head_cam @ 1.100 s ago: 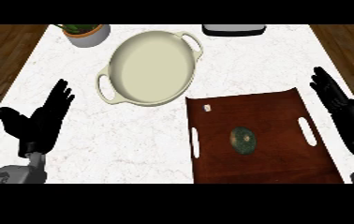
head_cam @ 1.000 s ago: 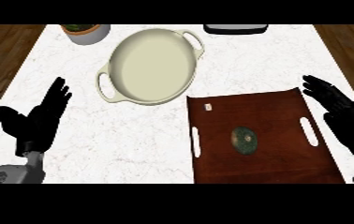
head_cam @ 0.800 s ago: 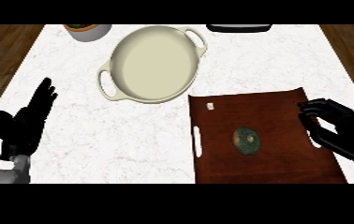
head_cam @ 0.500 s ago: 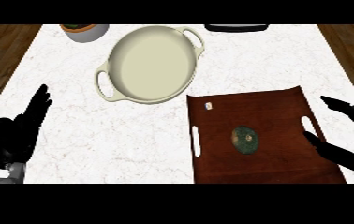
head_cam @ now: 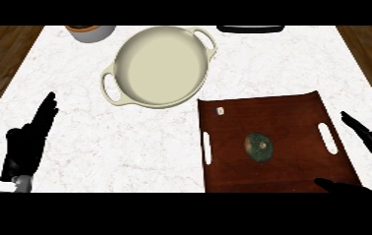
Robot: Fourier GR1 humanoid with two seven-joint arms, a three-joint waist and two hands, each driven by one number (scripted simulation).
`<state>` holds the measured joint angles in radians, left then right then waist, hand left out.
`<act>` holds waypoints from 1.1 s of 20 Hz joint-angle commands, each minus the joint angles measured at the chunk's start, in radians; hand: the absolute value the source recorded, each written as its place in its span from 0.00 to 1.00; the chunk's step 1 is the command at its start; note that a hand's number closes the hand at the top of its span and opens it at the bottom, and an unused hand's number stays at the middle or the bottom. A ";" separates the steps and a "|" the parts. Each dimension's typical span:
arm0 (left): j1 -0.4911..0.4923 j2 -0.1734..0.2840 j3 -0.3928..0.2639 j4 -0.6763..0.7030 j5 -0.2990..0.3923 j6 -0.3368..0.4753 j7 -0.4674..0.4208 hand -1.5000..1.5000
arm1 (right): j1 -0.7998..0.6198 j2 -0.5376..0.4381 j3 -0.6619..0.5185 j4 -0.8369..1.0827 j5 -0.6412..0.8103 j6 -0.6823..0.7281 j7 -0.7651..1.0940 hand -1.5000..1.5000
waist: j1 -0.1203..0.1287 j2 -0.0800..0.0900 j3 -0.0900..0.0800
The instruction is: Pick the squash from the tray and place it in the pot
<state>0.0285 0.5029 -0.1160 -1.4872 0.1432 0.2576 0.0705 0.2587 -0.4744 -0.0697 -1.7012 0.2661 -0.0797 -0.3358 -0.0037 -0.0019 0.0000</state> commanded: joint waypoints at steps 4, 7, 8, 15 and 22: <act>-0.015 0.001 0.029 0.032 -0.009 -0.028 -0.013 0.50 | -0.062 -0.095 0.105 -0.211 0.090 0.176 0.367 0.00 | 0.005 0.002 -0.002; -0.023 0.001 0.009 -0.033 -0.027 -0.012 0.045 0.50 | -0.167 -0.133 0.174 -0.177 0.144 0.266 0.503 0.00 | 0.022 0.003 -0.002; -0.042 -0.010 0.014 0.034 -0.022 -0.028 0.004 0.50 | -0.198 -0.144 0.214 -0.176 0.174 0.298 0.555 0.00 | 0.023 0.007 -0.003; 0.003 -0.025 -0.001 -0.036 -0.038 -0.025 0.016 0.50 | -0.411 -0.117 0.337 -0.068 0.130 0.571 0.839 0.00 | 0.040 0.005 -0.001; 0.035 -0.053 0.033 -0.063 -0.071 -0.036 0.039 0.50 | -0.536 0.031 0.365 -0.001 0.115 0.696 0.989 0.00 | 0.015 0.002 0.000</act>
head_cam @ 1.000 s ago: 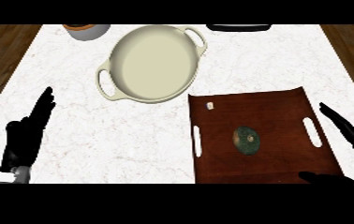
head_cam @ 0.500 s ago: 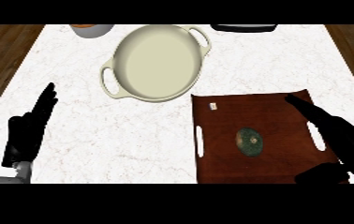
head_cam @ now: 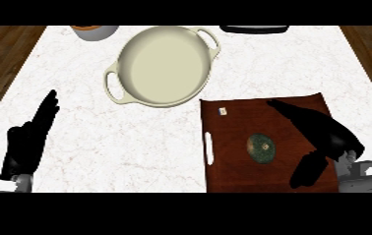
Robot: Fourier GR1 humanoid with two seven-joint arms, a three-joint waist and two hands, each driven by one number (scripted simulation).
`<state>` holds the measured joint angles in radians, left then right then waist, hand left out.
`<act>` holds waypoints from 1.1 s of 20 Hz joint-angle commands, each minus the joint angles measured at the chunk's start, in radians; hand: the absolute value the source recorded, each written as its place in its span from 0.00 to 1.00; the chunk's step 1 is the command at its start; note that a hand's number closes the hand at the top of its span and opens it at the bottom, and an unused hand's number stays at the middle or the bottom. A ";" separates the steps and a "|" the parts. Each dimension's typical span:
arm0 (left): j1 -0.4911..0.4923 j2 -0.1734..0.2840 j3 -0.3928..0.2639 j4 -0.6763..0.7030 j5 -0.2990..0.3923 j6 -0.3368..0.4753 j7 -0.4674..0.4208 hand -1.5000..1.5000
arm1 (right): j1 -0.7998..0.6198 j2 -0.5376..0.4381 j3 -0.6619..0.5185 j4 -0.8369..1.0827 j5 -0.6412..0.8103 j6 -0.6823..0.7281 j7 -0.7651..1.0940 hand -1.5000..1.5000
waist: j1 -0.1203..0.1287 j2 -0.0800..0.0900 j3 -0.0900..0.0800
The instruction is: Pick the squash from the tray and place it in the pot
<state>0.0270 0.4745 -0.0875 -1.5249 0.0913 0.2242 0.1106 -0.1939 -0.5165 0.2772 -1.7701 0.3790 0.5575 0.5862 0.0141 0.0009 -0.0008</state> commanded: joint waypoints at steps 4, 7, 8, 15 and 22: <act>-0.002 0.012 0.072 -0.034 0.000 -0.058 0.044 0.50 | -0.118 0.141 0.061 0.107 0.075 0.076 0.123 0.00 | -0.005 -0.001 0.001; 0.022 0.003 0.094 -0.061 -0.023 -0.080 0.046 0.50 | -0.025 0.106 0.055 0.095 0.150 0.059 0.022 0.00 | -0.010 -0.001 0.001; 0.006 -0.040 0.087 0.035 -0.018 -0.079 -0.027 0.50 | -0.020 0.169 0.118 0.053 0.175 0.052 0.131 0.00 | -0.012 -0.001 0.001; 0.052 -0.094 0.111 -0.065 -0.073 -0.093 0.014 0.50 | -0.055 0.218 0.066 0.202 0.251 0.072 0.035 0.00 | -0.010 -0.001 0.001; 0.001 -0.142 0.144 0.033 -0.121 -0.124 -0.037 0.50 | -0.038 0.223 0.045 0.269 0.355 0.051 -0.038 0.00 | -0.013 -0.001 0.001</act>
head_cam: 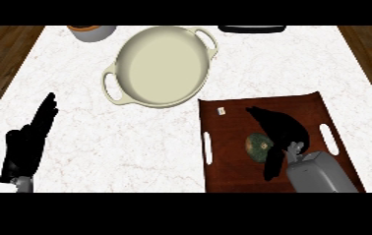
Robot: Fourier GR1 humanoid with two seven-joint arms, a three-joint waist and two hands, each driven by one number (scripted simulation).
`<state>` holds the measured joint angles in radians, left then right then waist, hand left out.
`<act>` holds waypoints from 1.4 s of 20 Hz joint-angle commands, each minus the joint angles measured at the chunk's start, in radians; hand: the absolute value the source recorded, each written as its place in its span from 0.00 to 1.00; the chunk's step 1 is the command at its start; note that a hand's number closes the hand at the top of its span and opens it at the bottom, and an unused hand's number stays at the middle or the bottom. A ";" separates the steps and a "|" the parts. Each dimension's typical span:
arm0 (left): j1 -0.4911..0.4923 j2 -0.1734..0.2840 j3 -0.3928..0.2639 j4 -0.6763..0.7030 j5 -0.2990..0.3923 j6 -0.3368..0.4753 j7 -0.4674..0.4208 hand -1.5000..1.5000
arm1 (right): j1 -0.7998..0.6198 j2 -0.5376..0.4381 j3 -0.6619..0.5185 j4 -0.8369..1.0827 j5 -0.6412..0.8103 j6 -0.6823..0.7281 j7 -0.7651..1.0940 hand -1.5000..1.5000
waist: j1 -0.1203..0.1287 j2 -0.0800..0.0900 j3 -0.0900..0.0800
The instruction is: Pick the squash from the tray and place it in the pot
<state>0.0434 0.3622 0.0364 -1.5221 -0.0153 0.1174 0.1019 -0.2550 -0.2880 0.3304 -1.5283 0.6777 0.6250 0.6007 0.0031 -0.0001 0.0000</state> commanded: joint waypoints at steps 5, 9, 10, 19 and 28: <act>-0.009 -0.032 0.035 -0.096 -0.037 -0.027 0.117 0.50 | 0.045 0.042 -0.002 0.046 0.104 -0.022 -0.046 0.00 | -0.001 -0.001 0.000; -0.017 0.009 0.088 -0.059 -0.011 -0.091 0.062 0.50 | -0.093 0.136 -0.005 0.269 0.163 -0.110 -0.077 0.00 | 0.008 0.001 0.000; -0.029 -0.064 0.032 -0.058 -0.091 -0.031 0.091 0.50 | 0.002 0.044 -0.043 0.140 0.132 -0.025 -0.121 0.00 | -0.002 0.000 0.000; 0.036 -0.081 0.068 -0.118 -0.092 -0.071 0.056 0.50 | 0.030 0.030 -0.014 0.058 0.180 0.009 -0.214 1.00 | -0.001 -0.002 0.000; -0.085 -0.084 0.062 -0.039 -0.097 -0.116 0.066 0.50 | -0.195 0.282 0.036 0.264 0.176 -0.211 0.127 1.00 | 0.074 0.014 0.000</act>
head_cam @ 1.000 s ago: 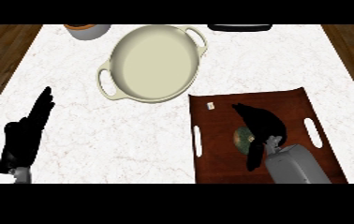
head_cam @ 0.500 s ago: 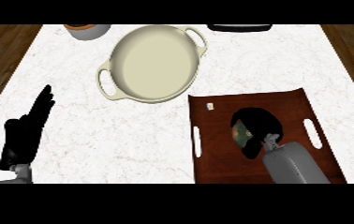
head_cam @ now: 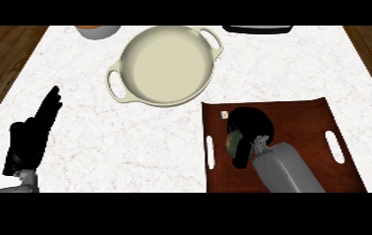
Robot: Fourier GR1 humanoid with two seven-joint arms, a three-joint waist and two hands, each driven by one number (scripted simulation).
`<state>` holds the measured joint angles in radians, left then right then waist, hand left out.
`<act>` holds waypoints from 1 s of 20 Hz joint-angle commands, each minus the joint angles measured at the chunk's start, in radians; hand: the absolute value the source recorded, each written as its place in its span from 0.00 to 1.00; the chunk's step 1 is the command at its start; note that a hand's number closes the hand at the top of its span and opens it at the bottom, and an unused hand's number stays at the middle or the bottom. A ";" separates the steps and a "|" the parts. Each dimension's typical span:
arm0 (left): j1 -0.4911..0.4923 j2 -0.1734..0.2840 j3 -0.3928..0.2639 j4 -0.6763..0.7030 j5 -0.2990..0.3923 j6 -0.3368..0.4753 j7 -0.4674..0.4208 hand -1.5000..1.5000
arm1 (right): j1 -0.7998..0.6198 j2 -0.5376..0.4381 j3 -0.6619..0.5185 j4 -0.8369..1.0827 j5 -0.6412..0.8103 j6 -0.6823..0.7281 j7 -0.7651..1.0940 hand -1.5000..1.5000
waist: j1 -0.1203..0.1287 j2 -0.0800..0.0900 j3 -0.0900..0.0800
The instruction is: Pick the squash from the tray and place it in the pot
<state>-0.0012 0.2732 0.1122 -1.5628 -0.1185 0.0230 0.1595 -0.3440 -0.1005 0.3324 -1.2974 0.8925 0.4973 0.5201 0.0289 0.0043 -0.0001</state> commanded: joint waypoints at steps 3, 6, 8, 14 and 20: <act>-0.041 -0.005 -0.040 -0.003 -0.003 -0.029 -0.009 0.50 | -0.173 0.097 -0.006 0.046 -0.026 -0.169 0.281 1.00 | 0.110 0.027 0.000; -0.056 0.002 -0.057 -0.002 -0.007 -0.049 -0.023 0.50 | -0.248 0.099 0.004 0.087 -0.045 -0.247 0.401 1.00 | 0.160 0.034 -0.001; -0.079 -0.006 -0.069 -0.005 -0.004 -0.053 -0.011 0.50 | -0.322 0.100 0.010 0.112 -0.028 -0.286 0.488 1.00 | 0.180 0.034 -0.003; -0.096 -0.011 -0.102 0.017 -0.012 -0.078 -0.012 0.50 | -0.557 0.100 0.059 0.203 0.101 -0.378 0.703 1.00 | 0.214 0.026 -0.011; -0.125 -0.020 -0.105 0.038 -0.023 -0.065 0.011 0.50 | -0.773 0.100 0.081 0.296 0.289 -0.403 0.824 1.00 | 0.198 0.018 -0.013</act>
<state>-0.1110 0.2547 0.0109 -1.5376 -0.1387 -0.0399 0.1586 -0.9845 -0.0112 0.3978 -1.0565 1.0895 0.1219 1.1269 0.2276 0.0246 -0.0120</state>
